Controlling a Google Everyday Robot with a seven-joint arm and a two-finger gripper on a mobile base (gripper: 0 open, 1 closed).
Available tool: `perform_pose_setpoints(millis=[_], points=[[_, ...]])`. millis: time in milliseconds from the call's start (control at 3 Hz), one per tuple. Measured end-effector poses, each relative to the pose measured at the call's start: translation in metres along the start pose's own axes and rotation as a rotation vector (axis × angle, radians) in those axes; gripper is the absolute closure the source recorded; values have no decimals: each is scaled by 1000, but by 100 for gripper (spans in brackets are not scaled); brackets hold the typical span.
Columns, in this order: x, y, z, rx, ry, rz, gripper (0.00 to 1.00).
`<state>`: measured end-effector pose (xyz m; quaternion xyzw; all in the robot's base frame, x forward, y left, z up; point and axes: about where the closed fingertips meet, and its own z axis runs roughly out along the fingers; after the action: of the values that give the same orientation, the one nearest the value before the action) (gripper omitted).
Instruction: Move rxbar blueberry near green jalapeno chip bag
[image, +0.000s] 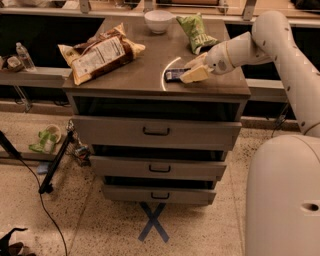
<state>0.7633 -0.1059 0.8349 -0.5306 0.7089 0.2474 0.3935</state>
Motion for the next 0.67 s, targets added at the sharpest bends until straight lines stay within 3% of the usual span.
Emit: perform_pose_setpoints(millis=[333,667], points=[[-3,0,5,-18,-11,-7,99],[-15,-25,-20,92,-47,30,100]])
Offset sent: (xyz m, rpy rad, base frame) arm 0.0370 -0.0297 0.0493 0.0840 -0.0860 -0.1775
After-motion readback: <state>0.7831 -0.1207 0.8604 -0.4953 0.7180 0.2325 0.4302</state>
